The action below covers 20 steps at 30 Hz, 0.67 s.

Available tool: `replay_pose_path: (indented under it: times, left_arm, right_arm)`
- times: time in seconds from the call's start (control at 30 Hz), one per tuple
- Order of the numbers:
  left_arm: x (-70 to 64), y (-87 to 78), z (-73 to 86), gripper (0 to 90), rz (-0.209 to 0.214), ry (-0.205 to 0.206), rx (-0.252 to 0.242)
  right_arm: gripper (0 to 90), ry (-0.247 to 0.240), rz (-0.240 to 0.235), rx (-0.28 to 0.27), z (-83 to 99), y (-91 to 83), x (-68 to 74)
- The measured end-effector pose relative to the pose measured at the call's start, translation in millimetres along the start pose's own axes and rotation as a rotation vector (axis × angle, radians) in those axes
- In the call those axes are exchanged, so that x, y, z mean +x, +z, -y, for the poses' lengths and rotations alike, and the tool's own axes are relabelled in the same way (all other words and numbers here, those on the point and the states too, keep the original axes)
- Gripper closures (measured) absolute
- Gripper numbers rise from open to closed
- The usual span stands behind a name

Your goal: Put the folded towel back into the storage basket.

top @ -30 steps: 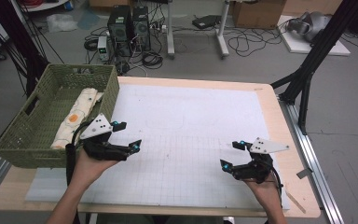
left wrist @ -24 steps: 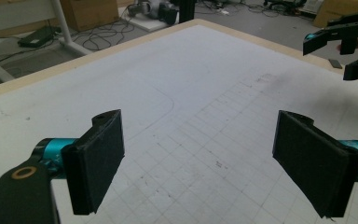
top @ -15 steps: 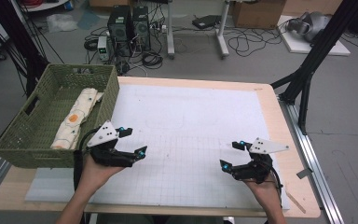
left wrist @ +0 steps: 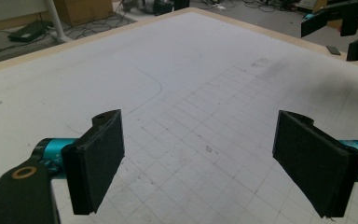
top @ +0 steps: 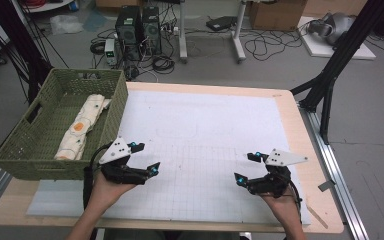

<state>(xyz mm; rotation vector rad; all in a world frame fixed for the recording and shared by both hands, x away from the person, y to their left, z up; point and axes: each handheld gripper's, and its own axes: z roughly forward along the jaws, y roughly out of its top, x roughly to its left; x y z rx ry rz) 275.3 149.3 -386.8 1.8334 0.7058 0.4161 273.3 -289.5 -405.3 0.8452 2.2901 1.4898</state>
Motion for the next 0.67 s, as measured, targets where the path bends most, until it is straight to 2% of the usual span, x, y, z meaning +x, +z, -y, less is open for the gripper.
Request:
replay_pose_path:
  times: [0.23, 0.67]
  left_arm:
    - [-0.5, 4.0, 9.1, 17.0, -0.007, -0.010, 0.013]
    - [0.2, 8.2, 12.9, 16.9, 0.006, -0.012, 0.026]
  right_arm:
    - [12.2, -0.004, 0.000, 0.003, 0.8, -0.6, -0.2]
    - [12.2, -0.005, -0.009, 0.013, 1.5, 2.8, 0.8]
